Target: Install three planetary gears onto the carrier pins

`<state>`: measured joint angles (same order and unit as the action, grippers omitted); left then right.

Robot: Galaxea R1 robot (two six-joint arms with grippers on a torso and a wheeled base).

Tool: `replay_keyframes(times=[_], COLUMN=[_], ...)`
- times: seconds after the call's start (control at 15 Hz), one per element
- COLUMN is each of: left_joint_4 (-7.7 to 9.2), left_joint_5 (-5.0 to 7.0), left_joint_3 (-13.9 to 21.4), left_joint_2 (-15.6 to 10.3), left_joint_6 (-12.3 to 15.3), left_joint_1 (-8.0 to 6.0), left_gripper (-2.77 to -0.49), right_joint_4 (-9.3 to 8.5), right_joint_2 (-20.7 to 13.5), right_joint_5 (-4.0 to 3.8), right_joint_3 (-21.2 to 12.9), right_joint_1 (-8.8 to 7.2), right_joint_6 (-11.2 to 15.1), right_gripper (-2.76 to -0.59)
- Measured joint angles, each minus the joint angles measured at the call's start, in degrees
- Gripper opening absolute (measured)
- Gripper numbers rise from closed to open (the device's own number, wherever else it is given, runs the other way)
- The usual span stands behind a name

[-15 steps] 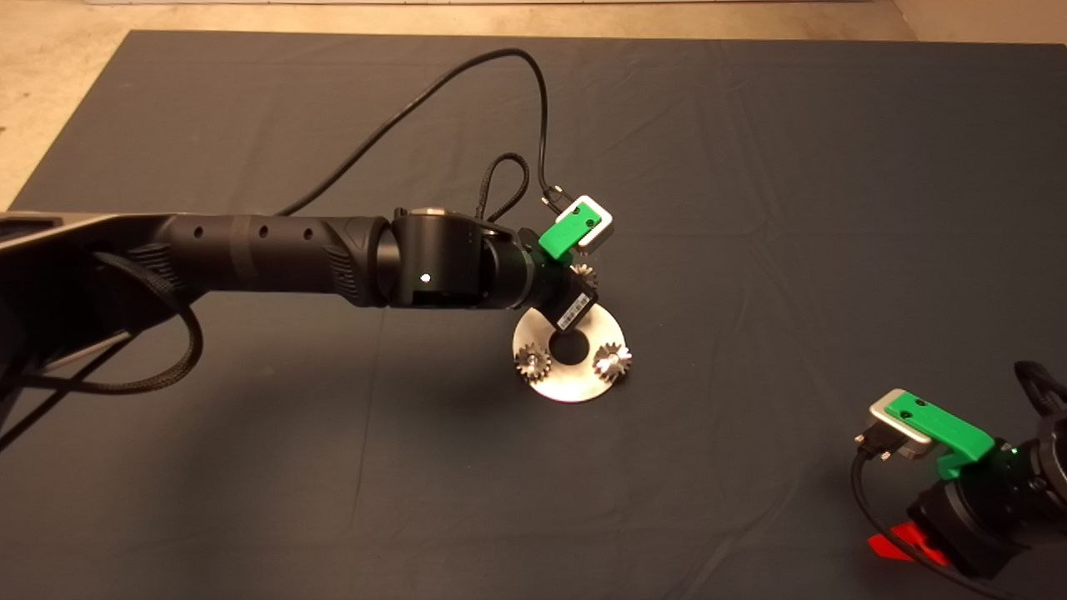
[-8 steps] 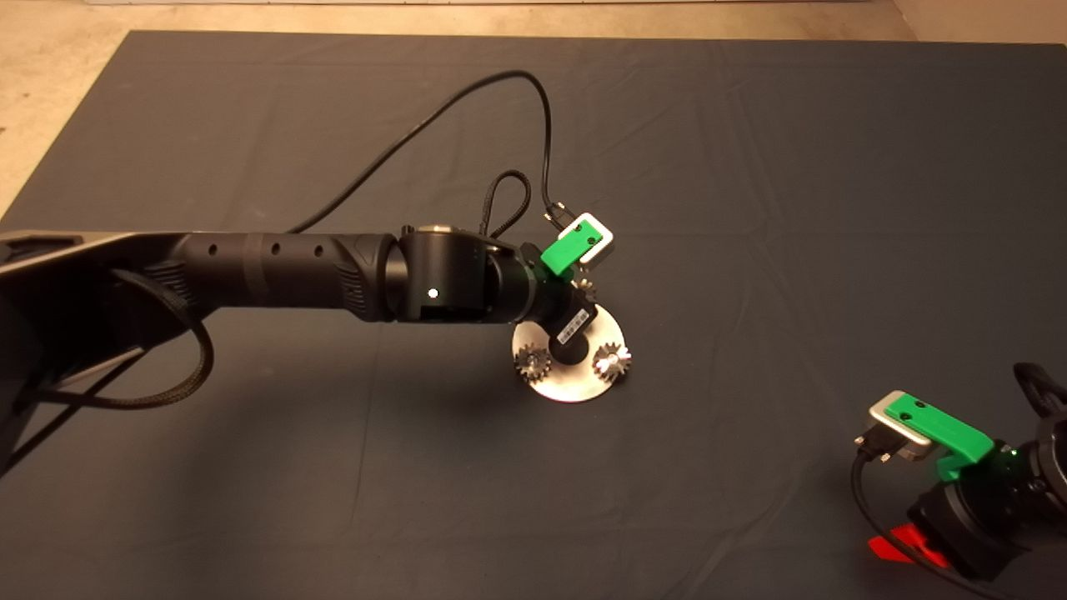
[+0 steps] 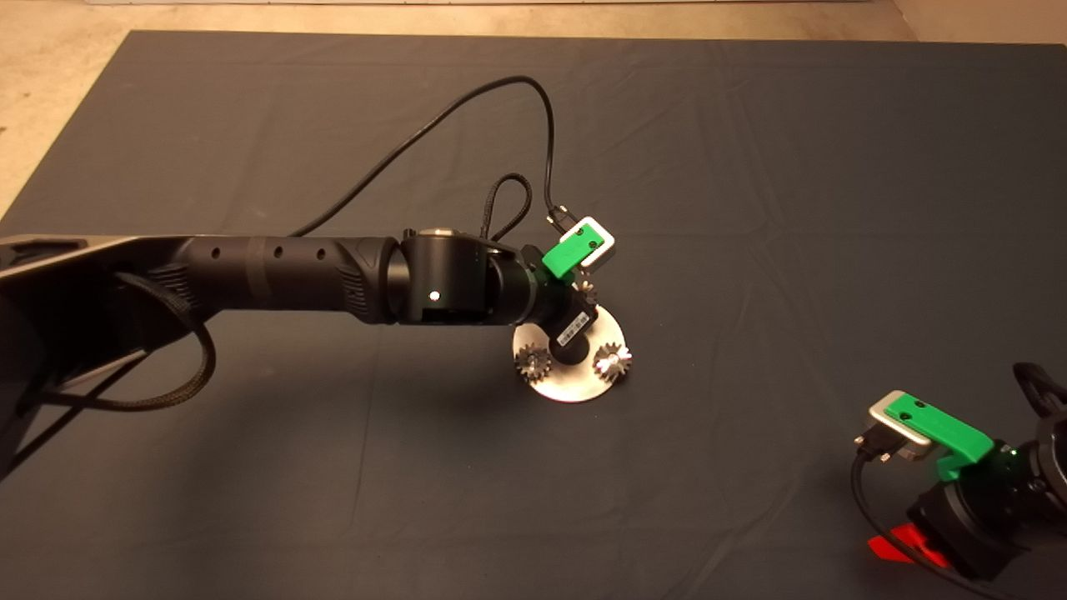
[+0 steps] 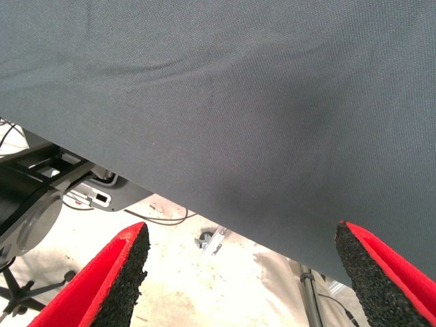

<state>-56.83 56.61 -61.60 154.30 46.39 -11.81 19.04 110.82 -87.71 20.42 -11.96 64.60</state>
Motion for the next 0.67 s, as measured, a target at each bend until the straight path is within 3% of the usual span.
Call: replay_keyframes(times=[0.67], left_joint_4=[0.00], left_joint_5=[0.00], left_joint_3=[-0.3], left_joint_2=[0.0], left_joint_6=[-1.3], left_joint_1=[-0.15], left_gripper=[-2.62], right_joint_4=[0.00], right_joint_2=[0.0], right_joint_5=[0.00], right_joint_3=[0.0], right_joint_1=[-0.11], right_joint_6=[0.0], right_gripper=[-1.34])
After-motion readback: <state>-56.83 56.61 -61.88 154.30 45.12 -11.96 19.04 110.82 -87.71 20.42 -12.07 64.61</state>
